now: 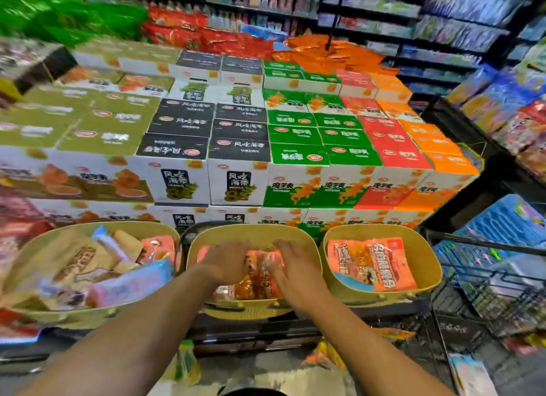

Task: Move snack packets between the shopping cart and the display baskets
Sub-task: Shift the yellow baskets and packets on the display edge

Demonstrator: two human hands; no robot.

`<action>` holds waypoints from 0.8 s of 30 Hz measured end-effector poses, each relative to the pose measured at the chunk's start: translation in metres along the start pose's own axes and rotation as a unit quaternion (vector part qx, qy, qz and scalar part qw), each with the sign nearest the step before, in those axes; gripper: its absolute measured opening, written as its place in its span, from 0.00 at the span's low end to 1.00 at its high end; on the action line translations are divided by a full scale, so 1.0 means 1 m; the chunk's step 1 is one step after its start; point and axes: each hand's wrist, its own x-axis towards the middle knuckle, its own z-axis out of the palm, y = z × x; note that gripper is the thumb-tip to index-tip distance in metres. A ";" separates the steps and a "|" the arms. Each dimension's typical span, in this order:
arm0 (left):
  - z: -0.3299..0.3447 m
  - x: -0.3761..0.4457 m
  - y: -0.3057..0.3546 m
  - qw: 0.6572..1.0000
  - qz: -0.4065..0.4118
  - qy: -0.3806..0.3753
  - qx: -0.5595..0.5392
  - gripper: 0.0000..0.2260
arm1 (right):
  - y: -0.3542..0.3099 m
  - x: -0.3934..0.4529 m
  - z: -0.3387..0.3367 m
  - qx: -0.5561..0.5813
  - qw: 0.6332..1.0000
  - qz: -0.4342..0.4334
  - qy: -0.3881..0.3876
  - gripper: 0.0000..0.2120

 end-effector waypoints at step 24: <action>0.002 -0.004 0.009 0.999 -0.025 -0.003 0.028 0.14 | 0.023 0.072 0.002 0.041 0.987 0.143 -0.054 0.20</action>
